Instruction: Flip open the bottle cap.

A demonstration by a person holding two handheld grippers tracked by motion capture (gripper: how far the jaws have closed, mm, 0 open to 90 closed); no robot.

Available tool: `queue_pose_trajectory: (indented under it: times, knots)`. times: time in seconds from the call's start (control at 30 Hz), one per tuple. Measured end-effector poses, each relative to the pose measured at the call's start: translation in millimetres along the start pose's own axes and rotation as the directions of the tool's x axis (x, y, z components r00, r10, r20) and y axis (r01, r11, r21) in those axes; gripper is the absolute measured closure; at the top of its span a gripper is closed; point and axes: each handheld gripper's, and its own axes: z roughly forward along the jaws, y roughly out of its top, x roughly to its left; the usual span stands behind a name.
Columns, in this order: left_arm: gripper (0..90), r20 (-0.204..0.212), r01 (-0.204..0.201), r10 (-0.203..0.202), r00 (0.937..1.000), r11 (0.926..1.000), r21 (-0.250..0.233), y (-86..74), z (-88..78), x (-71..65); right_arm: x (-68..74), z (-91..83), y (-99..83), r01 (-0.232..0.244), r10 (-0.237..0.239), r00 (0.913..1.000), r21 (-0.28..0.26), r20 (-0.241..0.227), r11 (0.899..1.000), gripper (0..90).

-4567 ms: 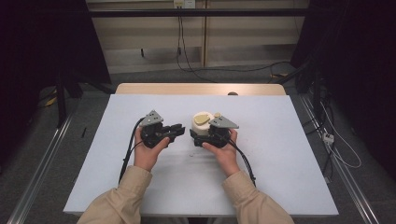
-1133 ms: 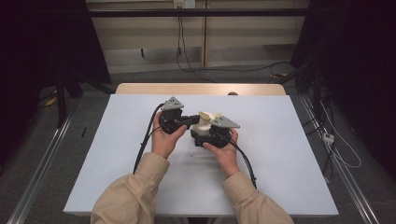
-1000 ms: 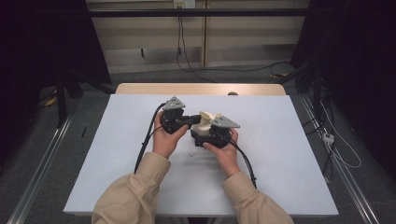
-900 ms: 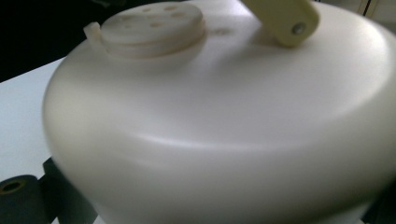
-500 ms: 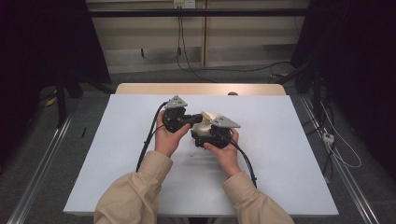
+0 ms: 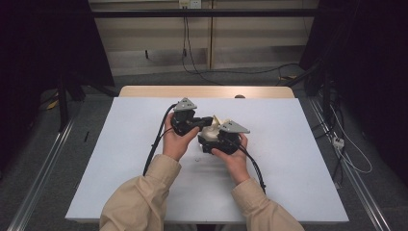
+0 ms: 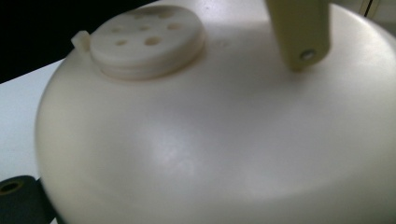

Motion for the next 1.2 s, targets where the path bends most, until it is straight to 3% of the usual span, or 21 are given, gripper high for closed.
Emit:
queue_pose_trajectory:
  times: [1.2]
  knots:
    - [90.0,0.008,-0.001,0.001,1.0,1.0,-0.007,5.1,-0.8,-2.0,1.2,5.8,-0.4,-0.004,0.004,1.0,-0.001,0.007,1.0,4.8]
